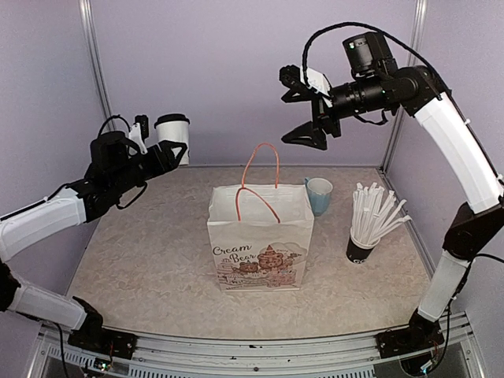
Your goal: Pack the takeout coffee
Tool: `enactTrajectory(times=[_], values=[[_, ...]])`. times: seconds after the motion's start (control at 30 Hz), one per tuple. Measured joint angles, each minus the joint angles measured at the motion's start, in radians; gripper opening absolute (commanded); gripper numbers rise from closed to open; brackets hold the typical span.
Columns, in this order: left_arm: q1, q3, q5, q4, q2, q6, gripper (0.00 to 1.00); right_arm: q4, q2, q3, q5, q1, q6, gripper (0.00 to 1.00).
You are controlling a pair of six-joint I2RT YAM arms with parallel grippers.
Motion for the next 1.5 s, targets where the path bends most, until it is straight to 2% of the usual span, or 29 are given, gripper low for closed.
enactTrajectory(times=[0.1, 0.23, 0.43, 0.6, 1.23, 1.4, 1.5], values=[[-0.043, -0.032, 0.083, 0.134, -0.107, 0.105, 0.71, 0.042, 0.064, 0.076, -0.042, 0.000, 0.053, 0.99], [-0.098, -0.035, 0.184, 0.241, -0.158, 0.219, 0.73, 0.100, 0.135, 0.100, -0.146, -0.001, 0.134, 1.00], [-0.185, -0.056, 0.292, 0.318, -0.164, 0.303, 0.74, 0.206, 0.195, 0.077, -0.429, 0.002, 0.301, 1.00], [-0.235, -0.056, 0.339, 0.335, -0.142, 0.333, 0.75, 0.272, 0.227, 0.076, -0.558, 0.025, 0.396, 0.99], [-0.330, -0.056, 0.378, 0.436, -0.103, 0.360, 0.75, 0.466, 0.245, -0.015, -0.669, 0.095, 0.629, 1.00], [-0.335, -0.053, 0.380, 0.431, -0.088, 0.361, 0.74, 0.510, 0.245, -0.026, -0.690, 0.096, 0.661, 0.91], [-0.339, -0.042, 0.381, 0.425, -0.074, 0.361, 0.74, 0.548, 0.245, -0.061, -0.706, 0.096, 0.684, 0.89]])
